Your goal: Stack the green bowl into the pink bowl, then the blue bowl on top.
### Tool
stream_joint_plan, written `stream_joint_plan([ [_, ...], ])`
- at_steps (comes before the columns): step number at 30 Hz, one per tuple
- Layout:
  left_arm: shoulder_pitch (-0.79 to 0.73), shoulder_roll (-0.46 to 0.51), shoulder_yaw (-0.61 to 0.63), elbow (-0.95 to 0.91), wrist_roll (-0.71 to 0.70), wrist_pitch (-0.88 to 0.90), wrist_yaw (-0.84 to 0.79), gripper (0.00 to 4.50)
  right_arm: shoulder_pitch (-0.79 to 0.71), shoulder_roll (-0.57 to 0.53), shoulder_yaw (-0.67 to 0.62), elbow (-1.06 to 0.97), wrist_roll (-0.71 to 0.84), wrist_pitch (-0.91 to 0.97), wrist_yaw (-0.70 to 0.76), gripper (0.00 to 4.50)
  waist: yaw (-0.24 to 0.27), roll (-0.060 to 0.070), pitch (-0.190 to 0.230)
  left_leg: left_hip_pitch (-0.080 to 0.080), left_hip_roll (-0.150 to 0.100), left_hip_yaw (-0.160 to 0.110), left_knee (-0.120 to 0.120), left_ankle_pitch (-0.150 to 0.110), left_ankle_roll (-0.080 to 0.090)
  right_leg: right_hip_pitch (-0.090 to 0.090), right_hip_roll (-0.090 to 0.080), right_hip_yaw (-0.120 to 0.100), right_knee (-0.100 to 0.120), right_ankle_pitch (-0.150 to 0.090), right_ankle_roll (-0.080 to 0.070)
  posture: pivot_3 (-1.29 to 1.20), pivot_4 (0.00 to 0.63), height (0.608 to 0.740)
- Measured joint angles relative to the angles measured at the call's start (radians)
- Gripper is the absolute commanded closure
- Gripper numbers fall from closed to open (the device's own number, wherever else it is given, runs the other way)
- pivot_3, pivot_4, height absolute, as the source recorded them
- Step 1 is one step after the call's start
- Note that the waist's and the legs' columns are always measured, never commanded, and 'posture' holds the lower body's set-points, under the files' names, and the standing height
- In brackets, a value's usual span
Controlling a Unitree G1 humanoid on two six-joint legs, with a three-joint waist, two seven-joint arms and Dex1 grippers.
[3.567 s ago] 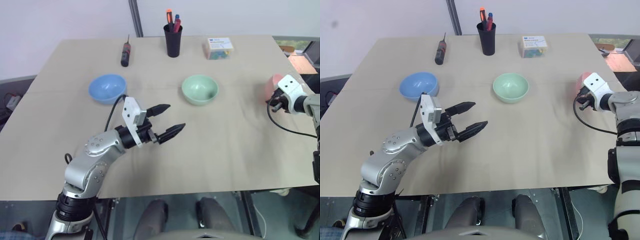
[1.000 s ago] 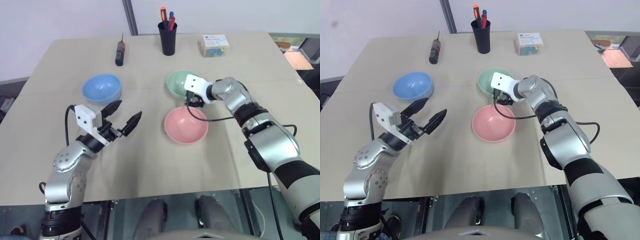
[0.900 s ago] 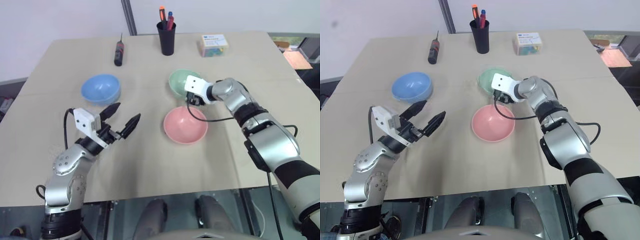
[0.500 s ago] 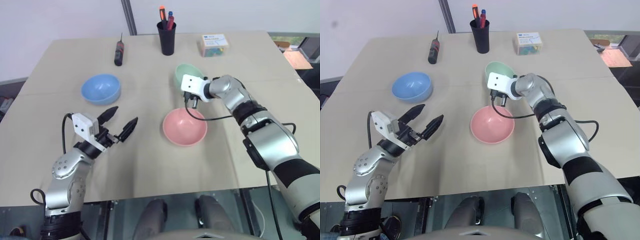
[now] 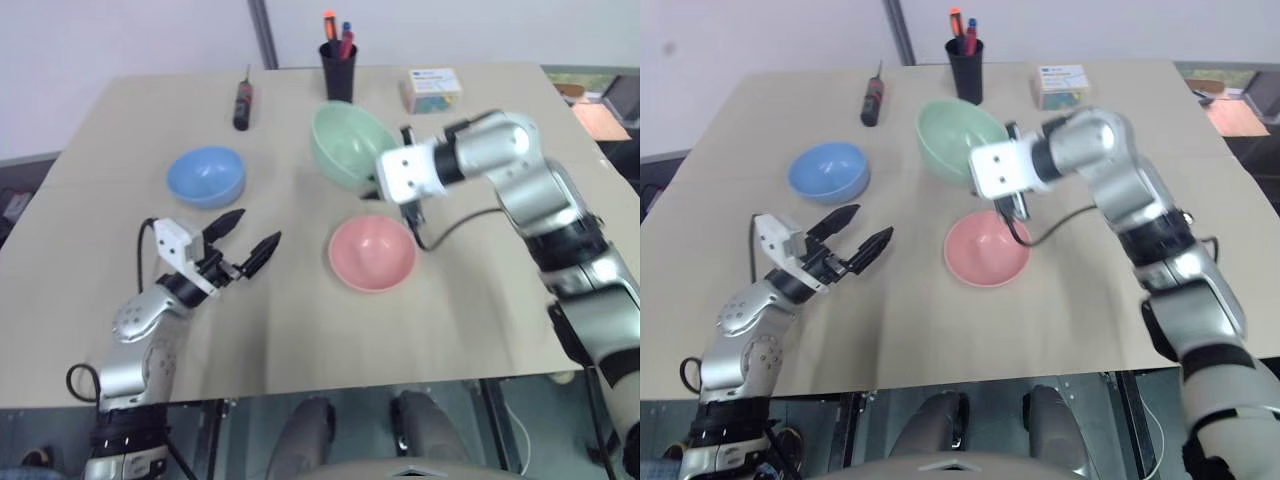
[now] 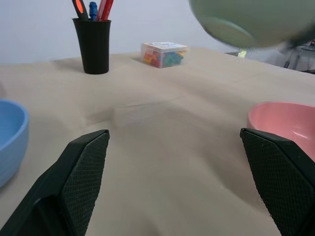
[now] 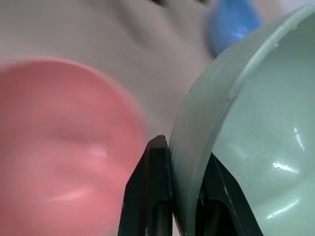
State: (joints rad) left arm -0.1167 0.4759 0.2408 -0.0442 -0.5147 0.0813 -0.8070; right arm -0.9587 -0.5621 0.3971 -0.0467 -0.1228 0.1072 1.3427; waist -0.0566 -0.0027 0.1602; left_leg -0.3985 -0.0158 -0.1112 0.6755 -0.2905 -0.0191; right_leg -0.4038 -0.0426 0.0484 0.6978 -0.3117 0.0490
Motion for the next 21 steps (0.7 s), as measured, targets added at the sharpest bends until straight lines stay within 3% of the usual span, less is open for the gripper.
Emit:
stream_joint_plan([
  [6,-0.039,-0.003,-0.018,0.019,0.001,0.001,-0.023,0.0,0.062,-0.044,0.034,-0.199,-0.019,0.087,0.005,4.39,0.0,0.0,0.0,0.0,0.0,-0.001,0.001,0.0,0.0,0.001,0.001,-0.001,0.001,0.0,0.0,0.0,0.15,0.74],
  [11,-0.054,-0.012,-0.048,0.013,0.001,0.027,-0.015,0.0,0.1,-0.089,0.057,-0.299,-0.018,0.145,0.026,2.74,0.006,0.0,0.0,0.0,0.0,-0.002,0.001,0.0,0.0,0.001,0.0,-0.002,0.0,0.0,0.0,0.0,0.15,0.74],
  [14,-0.07,-0.012,-0.055,0.003,0.001,0.05,-0.002,0.0,0.102,-0.113,0.057,-0.34,-0.002,0.185,0.043,1.37,0.012,-0.001,0.0,0.0,0.0,-0.002,0.002,0.0,0.0,0.001,0.0,-0.002,0.0,0.0,0.0,0.0,0.15,0.74],
  [18,-0.098,-0.011,-0.06,-0.038,0.001,0.093,0.03,0.0,0.101,-0.103,0.034,-0.367,0.06,0.309,0.039,1.37,0.016,-0.001,0.0,0.0,0.0,-0.003,0.003,0.0,0.0,0.002,0.0,-0.002,0.0,0.0,0.0,0.0,0.15,0.74],
  [21,-0.155,-0.011,-0.085,-0.096,0.006,0.158,0.09,0.0,0.072,-0.087,-0.082,-0.38,0.165,0.498,-0.005,1.37,0.019,-0.001,0.0,-0.001,-0.001,-0.005,0.005,0.0,0.0,0.002,0.0,-0.004,0.001,0.0,0.0,0.0,0.15,0.74],
])
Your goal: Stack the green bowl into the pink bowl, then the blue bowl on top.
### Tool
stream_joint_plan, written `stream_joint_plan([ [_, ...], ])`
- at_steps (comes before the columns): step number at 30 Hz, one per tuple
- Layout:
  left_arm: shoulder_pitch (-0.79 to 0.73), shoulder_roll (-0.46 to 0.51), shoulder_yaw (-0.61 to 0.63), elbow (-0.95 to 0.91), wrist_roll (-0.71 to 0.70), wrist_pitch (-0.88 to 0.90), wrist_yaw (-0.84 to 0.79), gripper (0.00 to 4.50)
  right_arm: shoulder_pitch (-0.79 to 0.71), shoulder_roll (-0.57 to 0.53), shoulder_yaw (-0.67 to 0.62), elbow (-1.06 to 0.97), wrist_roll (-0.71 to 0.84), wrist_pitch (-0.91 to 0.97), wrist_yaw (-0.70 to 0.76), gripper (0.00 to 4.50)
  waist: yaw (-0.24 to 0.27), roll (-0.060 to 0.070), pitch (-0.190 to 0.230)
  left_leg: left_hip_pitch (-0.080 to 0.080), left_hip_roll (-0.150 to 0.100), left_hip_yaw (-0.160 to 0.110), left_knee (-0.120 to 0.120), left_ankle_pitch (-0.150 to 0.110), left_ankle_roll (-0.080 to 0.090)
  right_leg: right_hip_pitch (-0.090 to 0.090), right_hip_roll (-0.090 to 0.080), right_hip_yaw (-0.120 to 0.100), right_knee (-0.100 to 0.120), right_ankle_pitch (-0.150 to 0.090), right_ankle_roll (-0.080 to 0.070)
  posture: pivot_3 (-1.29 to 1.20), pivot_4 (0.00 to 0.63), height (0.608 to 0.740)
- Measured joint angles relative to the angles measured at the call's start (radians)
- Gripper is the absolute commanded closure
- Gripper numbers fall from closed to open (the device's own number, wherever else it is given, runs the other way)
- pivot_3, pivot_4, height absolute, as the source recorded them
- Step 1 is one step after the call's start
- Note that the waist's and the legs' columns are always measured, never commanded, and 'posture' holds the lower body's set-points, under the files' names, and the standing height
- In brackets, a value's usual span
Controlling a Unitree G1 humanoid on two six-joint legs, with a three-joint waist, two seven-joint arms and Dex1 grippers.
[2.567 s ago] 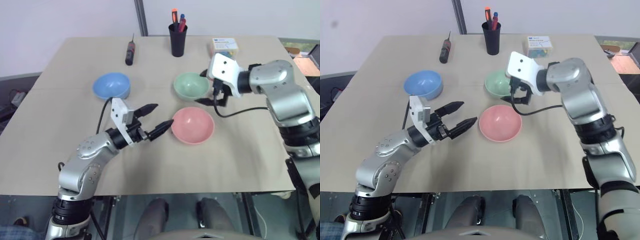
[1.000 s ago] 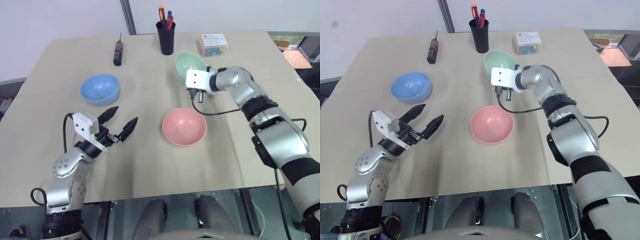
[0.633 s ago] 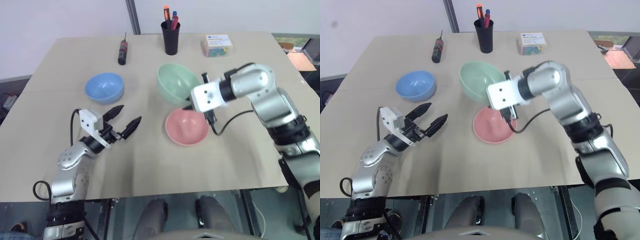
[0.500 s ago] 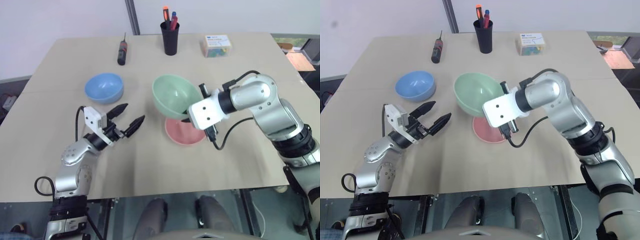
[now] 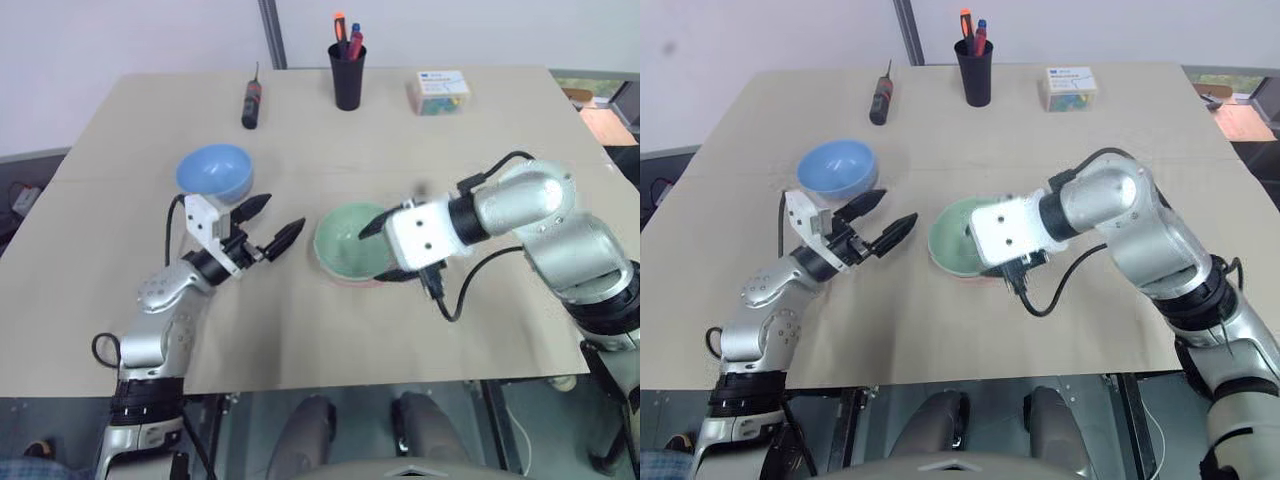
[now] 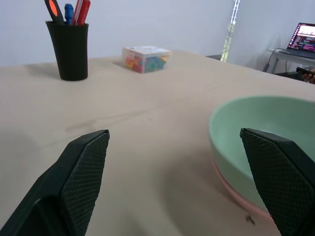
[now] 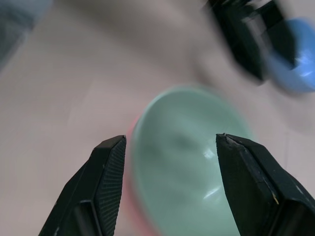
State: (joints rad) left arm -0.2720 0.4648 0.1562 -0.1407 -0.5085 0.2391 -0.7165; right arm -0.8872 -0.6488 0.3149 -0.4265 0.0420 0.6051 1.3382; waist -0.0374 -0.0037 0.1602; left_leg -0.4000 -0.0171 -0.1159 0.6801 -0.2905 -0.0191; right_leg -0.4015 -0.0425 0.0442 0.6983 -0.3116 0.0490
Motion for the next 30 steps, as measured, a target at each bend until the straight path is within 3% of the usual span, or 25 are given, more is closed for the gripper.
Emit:
stream_joint_plan([
  [7,-0.203,0.065,-0.049,-0.075,0.09,0.23,0.178,0.0,-0.017,-0.024,-0.277,0.018,0.176,0.305,-0.146,1.37,0.001,0.0,0.0,0.0,-0.004,-0.002,0.0,0.0,0.0,0.002,0.002,-0.001,0.0,0.0,0.0,0.0,0.15,0.74],
  [13,-0.364,0.184,-0.129,-0.024,0.248,0.447,0.28,0.0,-0.003,-0.082,-0.465,0.013,0.358,0.417,-0.196,1.37,-0.006,0.0,0.0,0.001,-0.006,0.0,-0.001,0.0,0.001,0.002,0.004,0.0,0.0,0.0,0.0,0.0,0.15,0.74],
  [17,-0.395,0.251,-0.148,0.018,0.317,0.532,0.286,0.0,0.001,-0.116,-0.56,0.015,0.46,0.44,-0.223,1.37,-0.006,0.0,0.0,0.001,-0.005,0.0,-0.001,0.0,0.001,0.001,0.004,0.0,0.0,0.0,0.0,0.0,0.15,0.74],
  [21,-0.391,0.321,-0.189,0.101,0.384,0.546,0.254,0.0,0.009,-0.154,-0.617,0.029,0.557,0.442,-0.257,1.37,-0.004,0.0,0.0,0.001,-0.005,0.0,-0.001,0.0,0.001,0.001,0.003,0.0,0.0,0.0,0.0,0.0,0.15,0.74],
  [30,-0.38,0.351,-0.225,0.274,0.468,0.444,0.207,0.0,0.119,-0.238,-0.628,0.029,0.629,0.429,-0.282,1.37,-0.001,0.0,0.0,0.0,-0.004,0.0,0.0,0.0,0.001,0.001,0.003,0.0,-0.001,0.0,0.0,0.0,0.15,0.74],
])
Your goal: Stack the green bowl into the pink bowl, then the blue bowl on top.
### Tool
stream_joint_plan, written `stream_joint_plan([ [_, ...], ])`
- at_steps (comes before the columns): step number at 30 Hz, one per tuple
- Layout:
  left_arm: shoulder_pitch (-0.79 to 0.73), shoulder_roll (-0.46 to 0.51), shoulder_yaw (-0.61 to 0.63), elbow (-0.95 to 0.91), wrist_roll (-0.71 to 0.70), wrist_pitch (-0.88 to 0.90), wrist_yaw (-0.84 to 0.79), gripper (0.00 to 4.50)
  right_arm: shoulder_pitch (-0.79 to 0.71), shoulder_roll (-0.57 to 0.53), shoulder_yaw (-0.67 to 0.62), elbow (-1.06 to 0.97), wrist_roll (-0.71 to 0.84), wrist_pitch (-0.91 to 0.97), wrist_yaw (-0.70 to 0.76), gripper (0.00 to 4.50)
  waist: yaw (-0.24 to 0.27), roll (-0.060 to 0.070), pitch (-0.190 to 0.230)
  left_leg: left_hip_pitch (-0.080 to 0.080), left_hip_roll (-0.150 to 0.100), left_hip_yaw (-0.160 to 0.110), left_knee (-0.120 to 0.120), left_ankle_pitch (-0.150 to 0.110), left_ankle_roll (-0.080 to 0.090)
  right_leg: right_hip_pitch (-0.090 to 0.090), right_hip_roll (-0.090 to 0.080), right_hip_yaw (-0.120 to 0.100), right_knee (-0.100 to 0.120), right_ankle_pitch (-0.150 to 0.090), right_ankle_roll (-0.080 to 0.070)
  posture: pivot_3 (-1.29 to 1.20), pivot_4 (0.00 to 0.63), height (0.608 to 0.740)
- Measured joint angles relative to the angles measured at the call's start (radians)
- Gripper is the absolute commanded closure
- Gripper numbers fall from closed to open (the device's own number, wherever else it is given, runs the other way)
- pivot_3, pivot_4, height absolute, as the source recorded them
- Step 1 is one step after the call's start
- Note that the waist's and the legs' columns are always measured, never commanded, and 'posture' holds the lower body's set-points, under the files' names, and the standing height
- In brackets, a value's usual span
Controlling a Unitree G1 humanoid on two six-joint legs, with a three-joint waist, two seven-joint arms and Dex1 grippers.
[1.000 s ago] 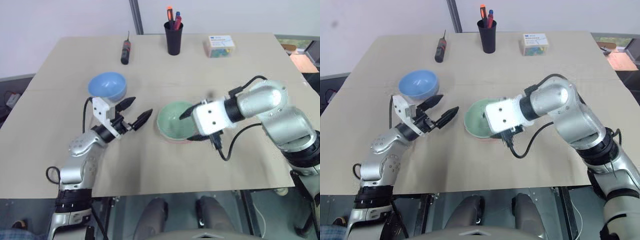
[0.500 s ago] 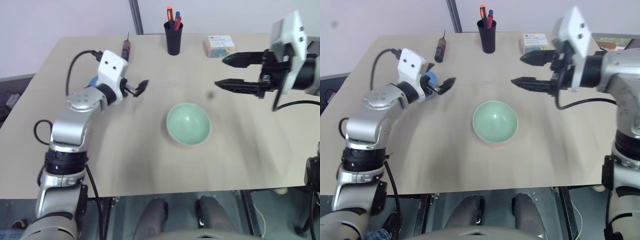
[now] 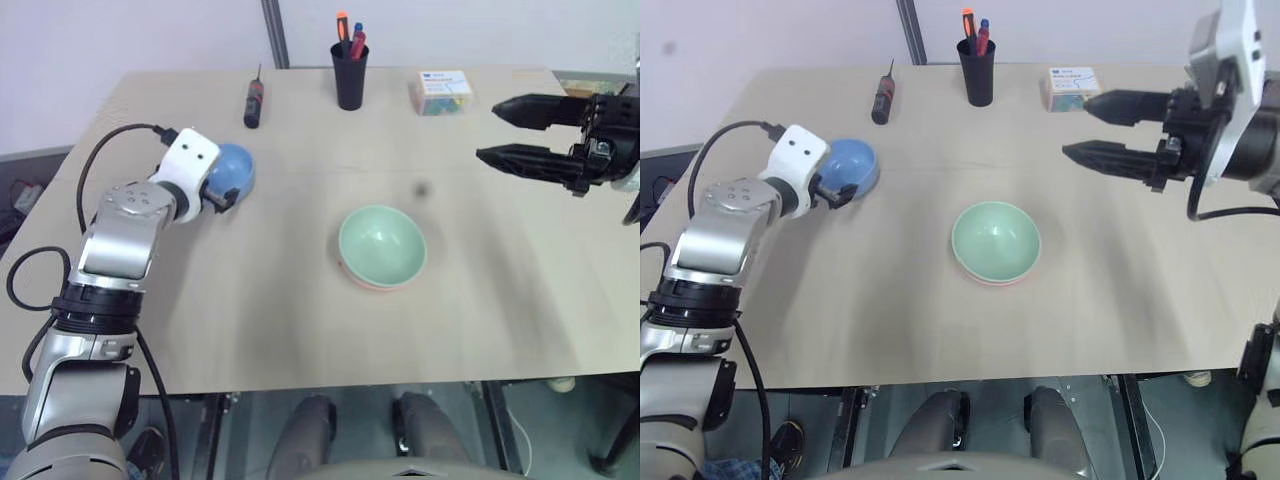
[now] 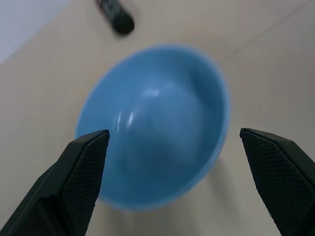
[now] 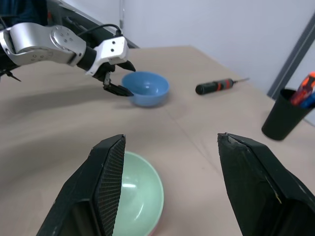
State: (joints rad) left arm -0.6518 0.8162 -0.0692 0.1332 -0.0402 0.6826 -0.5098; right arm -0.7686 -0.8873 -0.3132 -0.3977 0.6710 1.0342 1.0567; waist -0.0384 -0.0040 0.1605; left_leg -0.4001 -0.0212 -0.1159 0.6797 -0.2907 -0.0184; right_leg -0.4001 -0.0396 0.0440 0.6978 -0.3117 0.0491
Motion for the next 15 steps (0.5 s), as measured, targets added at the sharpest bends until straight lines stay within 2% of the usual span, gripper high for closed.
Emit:
stream_joint_plan([
  [12,-0.078,-0.031,-0.064,0.261,0.088,-0.216,-0.076,0.0,0.167,-0.046,0.041,-0.016,-0.017,-0.132,-0.03,1.37,-0.001,0.0,0.0,-0.001,-0.001,0.0,0.001,0.0,0.0,-0.001,0.0,0.0,0.001,0.0,0.0,0.0,0.15,0.74],
  [15,-0.119,-0.05,-0.092,0.392,0.118,-0.319,-0.086,0.0,0.243,-0.058,0.053,-0.012,-0.061,-0.208,-0.032,1.37,-0.002,-0.001,0.0,-0.001,-0.002,0.0,0.002,0.0,0.0,-0.001,0.0,0.0,0.002,0.0,0.0,0.0,0.15,0.74],
])
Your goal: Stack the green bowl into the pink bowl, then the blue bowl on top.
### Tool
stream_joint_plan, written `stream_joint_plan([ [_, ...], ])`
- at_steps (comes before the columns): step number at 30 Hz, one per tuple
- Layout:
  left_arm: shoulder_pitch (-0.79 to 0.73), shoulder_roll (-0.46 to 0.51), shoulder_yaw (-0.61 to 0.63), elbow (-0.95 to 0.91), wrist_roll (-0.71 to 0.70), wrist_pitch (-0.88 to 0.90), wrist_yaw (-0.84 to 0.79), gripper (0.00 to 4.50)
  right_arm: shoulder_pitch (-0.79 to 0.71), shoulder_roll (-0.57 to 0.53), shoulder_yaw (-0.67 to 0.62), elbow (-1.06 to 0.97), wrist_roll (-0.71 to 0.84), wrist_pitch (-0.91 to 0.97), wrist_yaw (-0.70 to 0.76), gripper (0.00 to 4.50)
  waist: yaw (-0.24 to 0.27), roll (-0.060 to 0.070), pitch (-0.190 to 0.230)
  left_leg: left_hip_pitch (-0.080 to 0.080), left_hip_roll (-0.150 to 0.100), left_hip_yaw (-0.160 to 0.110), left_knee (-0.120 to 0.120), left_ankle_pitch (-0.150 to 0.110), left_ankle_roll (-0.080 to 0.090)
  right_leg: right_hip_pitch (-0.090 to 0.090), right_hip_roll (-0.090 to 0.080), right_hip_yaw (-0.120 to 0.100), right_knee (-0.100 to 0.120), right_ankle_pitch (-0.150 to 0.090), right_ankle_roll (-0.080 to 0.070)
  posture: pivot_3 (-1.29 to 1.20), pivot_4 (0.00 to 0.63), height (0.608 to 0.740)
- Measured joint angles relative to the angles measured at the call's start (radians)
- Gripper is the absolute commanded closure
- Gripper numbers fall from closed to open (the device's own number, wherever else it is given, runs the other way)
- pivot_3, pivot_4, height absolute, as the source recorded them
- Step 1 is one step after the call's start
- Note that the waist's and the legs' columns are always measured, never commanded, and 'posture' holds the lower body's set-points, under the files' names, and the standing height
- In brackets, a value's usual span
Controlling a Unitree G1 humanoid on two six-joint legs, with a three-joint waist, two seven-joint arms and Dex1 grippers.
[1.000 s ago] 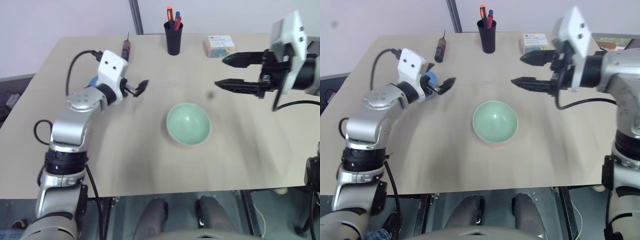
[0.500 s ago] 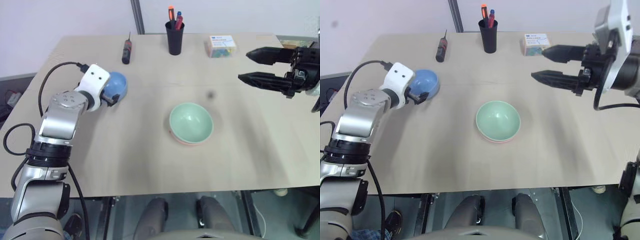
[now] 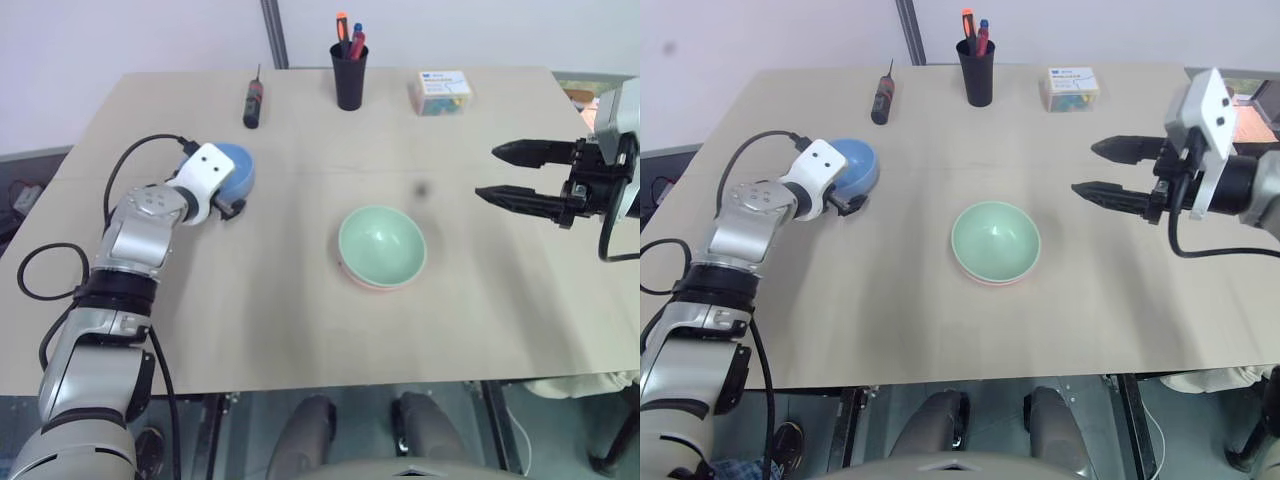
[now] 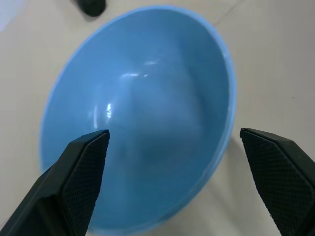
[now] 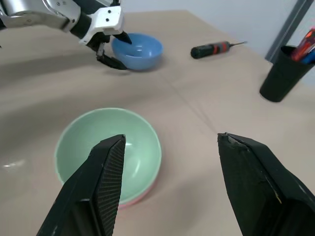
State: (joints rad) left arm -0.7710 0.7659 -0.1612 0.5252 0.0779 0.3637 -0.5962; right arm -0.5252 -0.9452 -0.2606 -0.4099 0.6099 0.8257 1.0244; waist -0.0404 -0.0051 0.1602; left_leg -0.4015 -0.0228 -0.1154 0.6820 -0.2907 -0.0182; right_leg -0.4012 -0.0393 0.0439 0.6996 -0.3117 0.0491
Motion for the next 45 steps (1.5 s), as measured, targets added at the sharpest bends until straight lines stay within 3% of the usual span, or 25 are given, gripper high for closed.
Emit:
stream_joint_plan([
  [4,-0.053,-0.017,-0.008,0.16,0.036,-0.113,-0.011,0.0,0.077,-0.018,0.008,0.031,-0.019,-0.058,0.024,1.37,0.0,0.0,0.0,0.0,-0.001,0.0,0.001,0.0,0.0,0.0,0.0,0.0,0.0,0.0,0.0,0.0,0.15,0.74],
  [9,-0.076,-0.034,-0.007,0.217,0.06,-0.179,-0.018,0.0,0.086,-0.031,0.006,0.029,-0.005,-0.07,0.025,1.37,-0.001,0.0,0.0,0.0,-0.001,-0.001,0.001,0.0,0.0,0.0,0.0,0.0,0.001,0.0,0.0,0.0,0.15,0.74],
  [17,-0.087,-0.059,-0.007,0.273,0.087,-0.225,-0.033,3.31,0.09,-0.043,-0.033,-0.011,0.083,-0.067,0.036,1.28,-0.001,-0.001,0.0,0.0,-0.001,-0.001,0.002,0.0,0.0,0.0,0.0,0.0,0.002,0.0,0.0,0.0,0.15,0.74],
  [19,-0.09,-0.063,-0.007,0.282,0.094,-0.238,-0.033,4.03,0.09,-0.043,-0.033,-0.011,0.092,-0.068,0.034,1.28,-0.001,-0.001,0.0,0.0,-0.001,0.0,0.003,0.0,0.0,0.0,0.0,0.0,0.003,0.0,0.0,0.0,0.15,0.74],
  [21,-0.11,-0.062,-0.004,0.284,0.097,-0.254,-0.033,4.47,0.088,-0.043,-0.033,-0.011,0.101,-0.068,0.027,1.28,0.0,-0.001,0.0,0.001,-0.001,0.0,0.003,0.0,0.0,0.0,0.0,0.0,0.004,0.0,0.0,0.0,0.15,0.74],
  [30,-0.111,-0.069,-0.005,0.308,0.109,-0.287,-0.045,4.48,0.079,-0.043,-0.033,-0.01,0.128,-0.069,0.004,1.28,0.0,-0.001,0.0,0.001,-0.001,0.0,0.005,0.0,0.0,0.0,0.0,0.001,0.008,0.0,0.0,0.0,0.15,0.74],
  [37,-0.113,-0.079,-0.017,0.287,0.115,-0.362,-0.145,4.48,0.066,-0.032,-0.048,-0.011,0.185,-0.066,-0.026,1.28,0.004,-0.001,0.001,0.001,-0.001,0.0,0.006,0.0,0.001,0.0,-0.001,0.0,0.009,0.0,0.0,0.0,0.15,0.74],
  [41,-0.15,-0.131,-0.054,0.244,0.117,-0.407,-0.24,4.48,0.016,-0.025,-0.076,-0.008,0.246,-0.064,-0.044,1.28,0.004,-0.003,0.002,0.001,-0.001,0.0,0.006,0.0,0.001,0.0,-0.001,0.0,0.009,0.0,0.0,0.0,0.15,0.74],
  [45,-0.188,-0.184,-0.033,0.224,0.041,-0.585,-0.321,4.48,0.042,-0.037,-0.084,-0.007,0.256,-0.059,-0.057,1.28,0.003,-0.004,0.002,0.0,0.0,0.0,0.006,0.0,0.001,-0.001,-0.001,0.0,0.009,0.0,0.0,0.0,0.15,0.74],
])
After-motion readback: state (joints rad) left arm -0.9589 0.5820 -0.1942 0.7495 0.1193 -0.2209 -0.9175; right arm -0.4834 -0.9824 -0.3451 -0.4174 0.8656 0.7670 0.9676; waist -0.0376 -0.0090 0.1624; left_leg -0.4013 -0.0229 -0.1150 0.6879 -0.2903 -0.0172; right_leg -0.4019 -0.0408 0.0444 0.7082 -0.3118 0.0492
